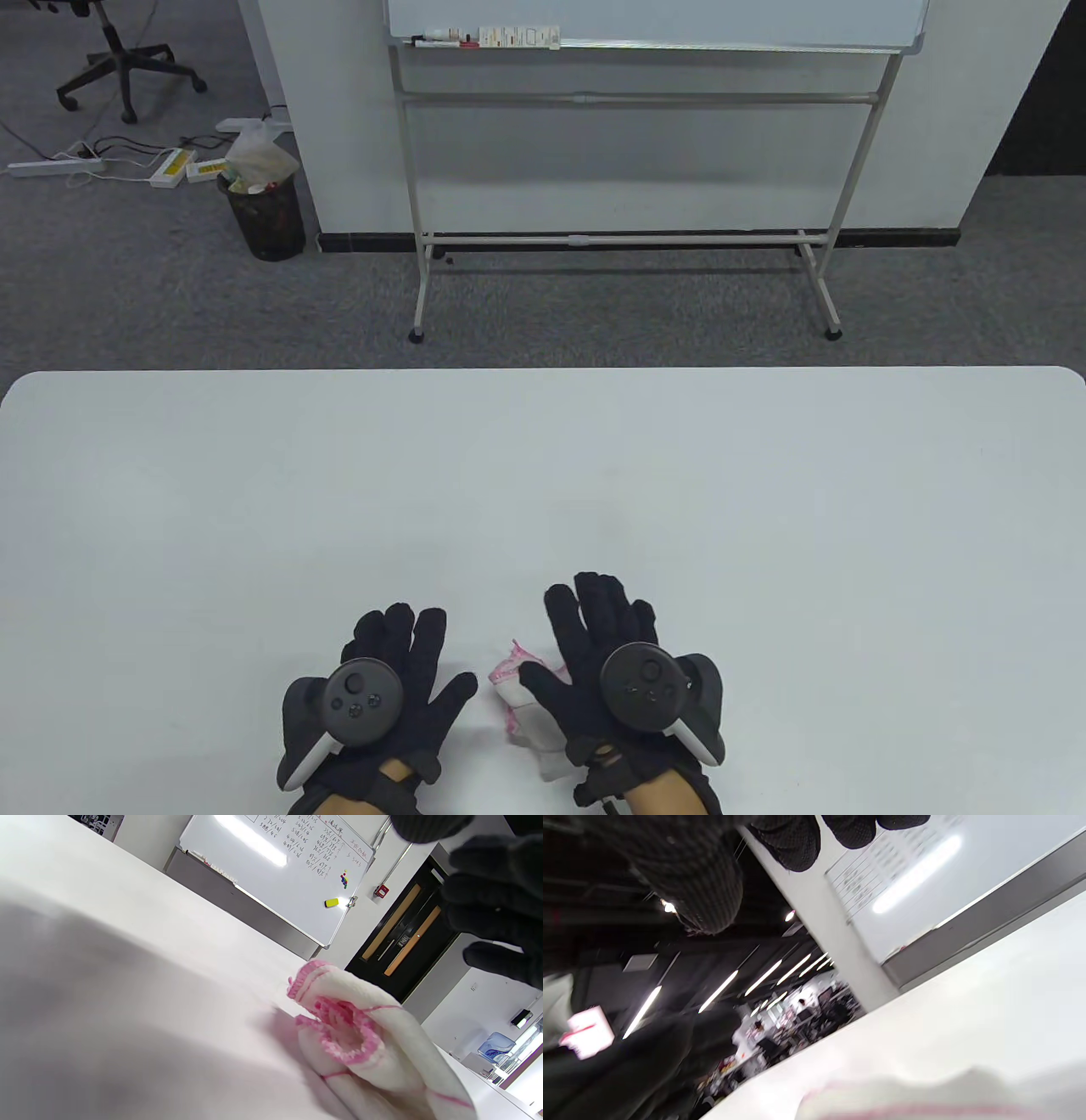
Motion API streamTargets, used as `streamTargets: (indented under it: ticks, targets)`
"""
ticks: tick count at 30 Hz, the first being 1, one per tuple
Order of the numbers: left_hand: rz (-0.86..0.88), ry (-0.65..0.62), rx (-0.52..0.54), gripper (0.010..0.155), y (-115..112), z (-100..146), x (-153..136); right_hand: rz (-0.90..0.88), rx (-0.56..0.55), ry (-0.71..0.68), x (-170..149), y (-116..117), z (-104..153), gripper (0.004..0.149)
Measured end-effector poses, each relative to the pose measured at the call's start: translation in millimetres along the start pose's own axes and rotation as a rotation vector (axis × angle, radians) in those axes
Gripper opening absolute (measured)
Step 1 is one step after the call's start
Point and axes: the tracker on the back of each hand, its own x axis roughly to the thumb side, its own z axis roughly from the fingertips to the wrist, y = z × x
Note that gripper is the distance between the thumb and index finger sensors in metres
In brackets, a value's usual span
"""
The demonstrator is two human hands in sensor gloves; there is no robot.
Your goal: Squeeze dry dish cloth into compact mass
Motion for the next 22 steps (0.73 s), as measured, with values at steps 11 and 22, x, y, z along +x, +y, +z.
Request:
streamTargets:
  ticks: [11,22]
  targets:
    - [0.013,-0.002,0.001,0.077,-4.0,-2.8,2.2,-0.036,-0.087,0.256,-58.4,-37.4,2.4,0.081]
    - [0.021,0.000,0.012,0.077,0.8,2.0,-2.7,-0.047,0.023,0.335,-74.1,-13.8,1.9,0.079]
